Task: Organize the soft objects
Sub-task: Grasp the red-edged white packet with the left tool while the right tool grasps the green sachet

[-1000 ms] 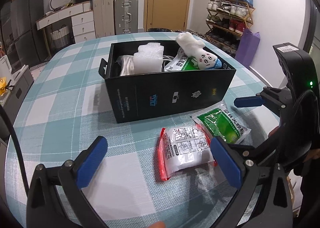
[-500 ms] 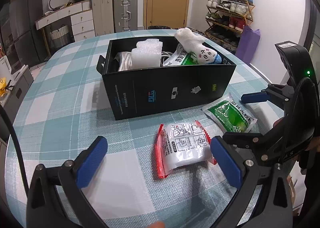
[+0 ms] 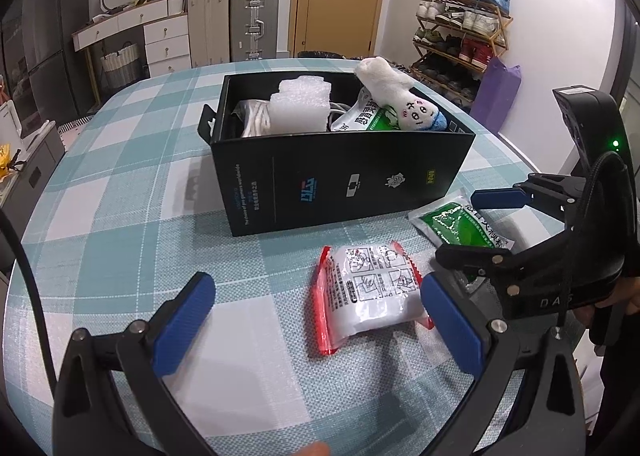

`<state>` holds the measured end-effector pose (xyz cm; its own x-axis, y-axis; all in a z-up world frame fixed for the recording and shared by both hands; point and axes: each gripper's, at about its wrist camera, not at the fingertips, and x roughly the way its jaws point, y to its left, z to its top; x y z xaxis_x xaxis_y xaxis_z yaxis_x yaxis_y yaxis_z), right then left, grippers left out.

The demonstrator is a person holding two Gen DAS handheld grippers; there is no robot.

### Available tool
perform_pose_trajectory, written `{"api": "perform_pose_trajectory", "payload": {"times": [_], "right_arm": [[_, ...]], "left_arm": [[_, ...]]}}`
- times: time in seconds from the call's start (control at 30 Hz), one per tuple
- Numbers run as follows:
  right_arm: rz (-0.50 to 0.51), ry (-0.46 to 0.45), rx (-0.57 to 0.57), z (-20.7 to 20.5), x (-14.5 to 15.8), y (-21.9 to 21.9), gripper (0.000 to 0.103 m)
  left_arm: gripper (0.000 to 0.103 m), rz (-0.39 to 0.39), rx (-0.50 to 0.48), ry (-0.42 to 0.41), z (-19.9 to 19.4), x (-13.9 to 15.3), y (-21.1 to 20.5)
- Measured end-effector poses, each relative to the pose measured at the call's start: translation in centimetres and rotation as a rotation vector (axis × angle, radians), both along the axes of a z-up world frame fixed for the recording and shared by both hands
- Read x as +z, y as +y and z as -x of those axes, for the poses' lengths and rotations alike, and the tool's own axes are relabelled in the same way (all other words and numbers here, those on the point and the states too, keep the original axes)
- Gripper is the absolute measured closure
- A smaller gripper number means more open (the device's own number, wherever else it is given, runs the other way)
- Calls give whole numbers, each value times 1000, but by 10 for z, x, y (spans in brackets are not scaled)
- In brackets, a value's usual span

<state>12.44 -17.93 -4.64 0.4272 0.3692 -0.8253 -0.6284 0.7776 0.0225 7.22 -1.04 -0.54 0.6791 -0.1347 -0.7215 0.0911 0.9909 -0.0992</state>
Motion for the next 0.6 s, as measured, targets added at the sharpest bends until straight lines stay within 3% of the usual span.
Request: {"api": "perform_pose_trajectory", "payload": {"times": [0.13,0.2,0.6], "right_arm": [[-4,-4,14,3,2,-1,35],[-4,-3,29,5,3,-1,46],[-16,-14,82,12,4,-3,62]], "left_arm": [[0,-1,3,1,0,0,0],[0,2,5,2,-1,0,0],[0,3,2,7,-1,-1,0]]}}
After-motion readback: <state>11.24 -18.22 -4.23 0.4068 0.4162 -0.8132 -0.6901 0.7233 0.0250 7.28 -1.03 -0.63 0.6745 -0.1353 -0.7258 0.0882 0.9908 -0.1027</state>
